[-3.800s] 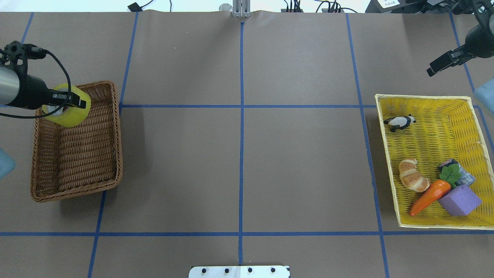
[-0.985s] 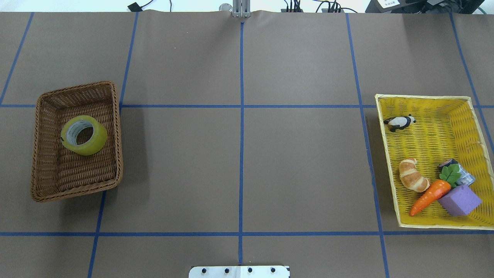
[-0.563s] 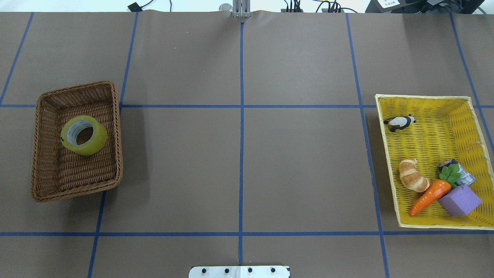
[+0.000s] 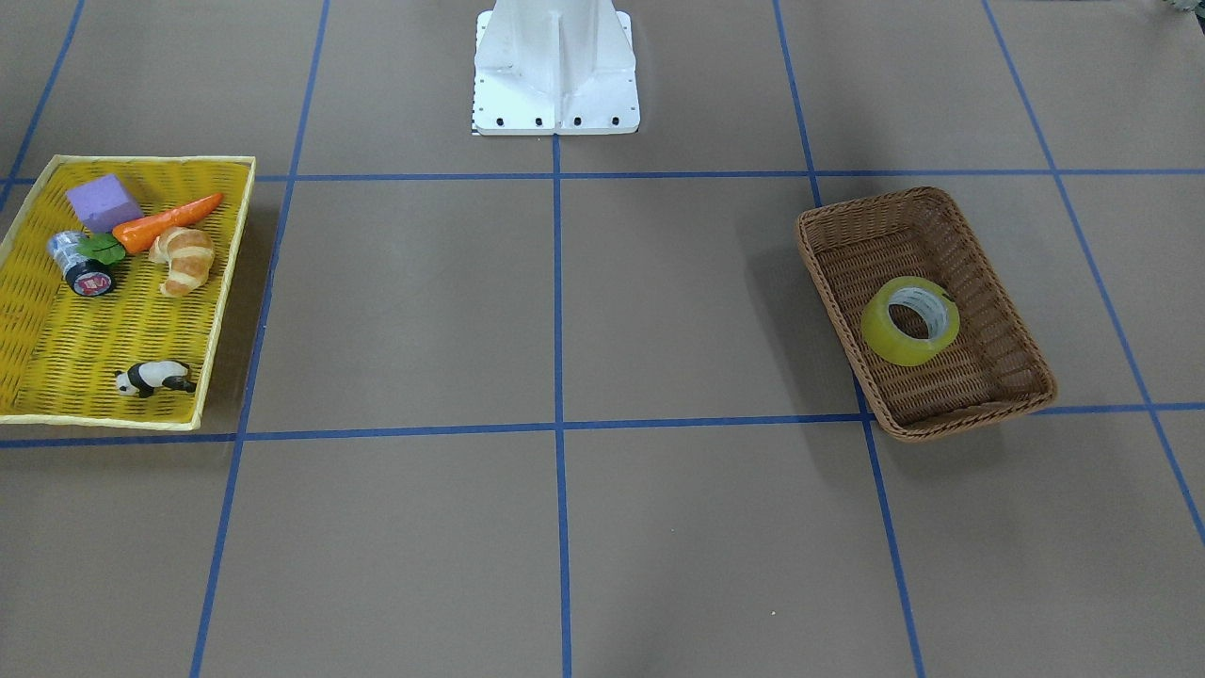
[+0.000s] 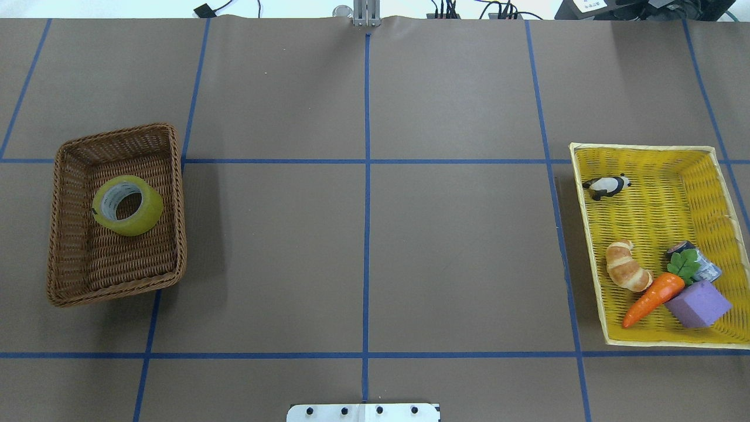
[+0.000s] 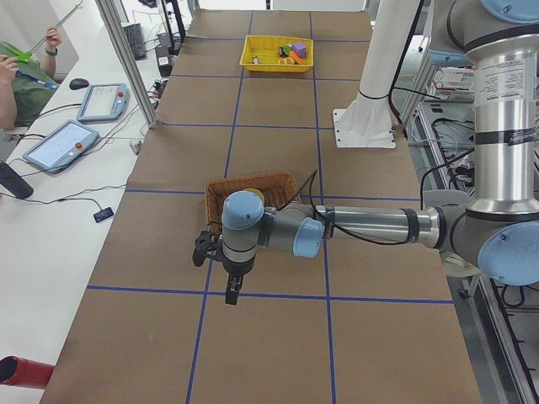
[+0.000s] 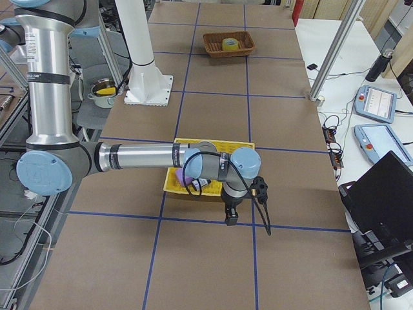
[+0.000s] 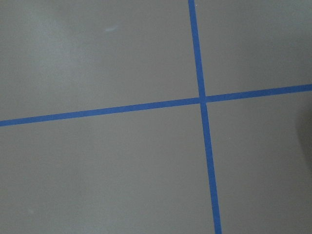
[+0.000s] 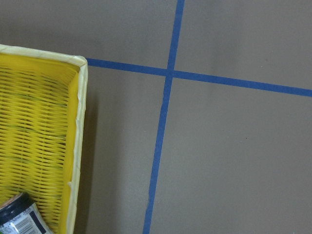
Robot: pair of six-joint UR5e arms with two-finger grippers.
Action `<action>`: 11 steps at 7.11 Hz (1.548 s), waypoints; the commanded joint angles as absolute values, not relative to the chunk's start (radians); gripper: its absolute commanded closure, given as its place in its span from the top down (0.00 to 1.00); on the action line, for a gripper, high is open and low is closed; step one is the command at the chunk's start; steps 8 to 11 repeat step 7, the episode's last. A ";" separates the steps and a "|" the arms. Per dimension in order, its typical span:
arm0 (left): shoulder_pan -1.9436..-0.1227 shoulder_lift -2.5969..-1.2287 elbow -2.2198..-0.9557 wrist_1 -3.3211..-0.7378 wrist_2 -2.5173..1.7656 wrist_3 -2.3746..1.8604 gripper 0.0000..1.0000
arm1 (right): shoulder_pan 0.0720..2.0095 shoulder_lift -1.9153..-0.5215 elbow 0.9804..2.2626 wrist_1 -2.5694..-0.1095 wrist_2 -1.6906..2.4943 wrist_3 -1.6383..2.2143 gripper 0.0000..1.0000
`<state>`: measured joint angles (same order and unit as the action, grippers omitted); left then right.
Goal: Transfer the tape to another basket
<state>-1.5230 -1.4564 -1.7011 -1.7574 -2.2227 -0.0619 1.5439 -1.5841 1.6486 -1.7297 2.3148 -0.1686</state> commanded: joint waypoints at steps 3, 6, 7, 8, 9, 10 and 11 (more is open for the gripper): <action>-1.519 -1.460 -1.698 -1.755 -2.223 -0.069 0.99 | 1.546 -1.585 1.649 -1.726 2.321 -0.169 1.00; -1.519 -1.460 -1.687 -1.756 -2.224 -0.064 0.99 | 1.558 -1.585 1.660 -1.729 2.324 -0.169 1.00; -1.519 -1.460 -1.687 -1.756 -2.224 -0.061 0.99 | 1.568 -1.585 1.661 -1.727 2.357 -0.169 1.00; -1.519 -1.460 -1.687 -1.756 -2.224 -0.061 0.99 | 1.568 -1.585 1.661 -1.727 2.357 -0.169 1.00; -1.519 -1.460 -1.687 -1.756 -2.224 -0.061 0.99 | 1.568 -1.585 1.661 -1.727 2.357 -0.169 1.00; -1.519 -1.460 -1.687 -1.756 -2.224 -0.061 0.99 | 1.568 -1.585 1.661 -1.727 2.357 -0.169 1.00; -1.519 -1.460 -1.687 -1.756 -2.224 -0.061 0.99 | 1.568 -1.585 1.661 -1.727 2.357 -0.169 1.00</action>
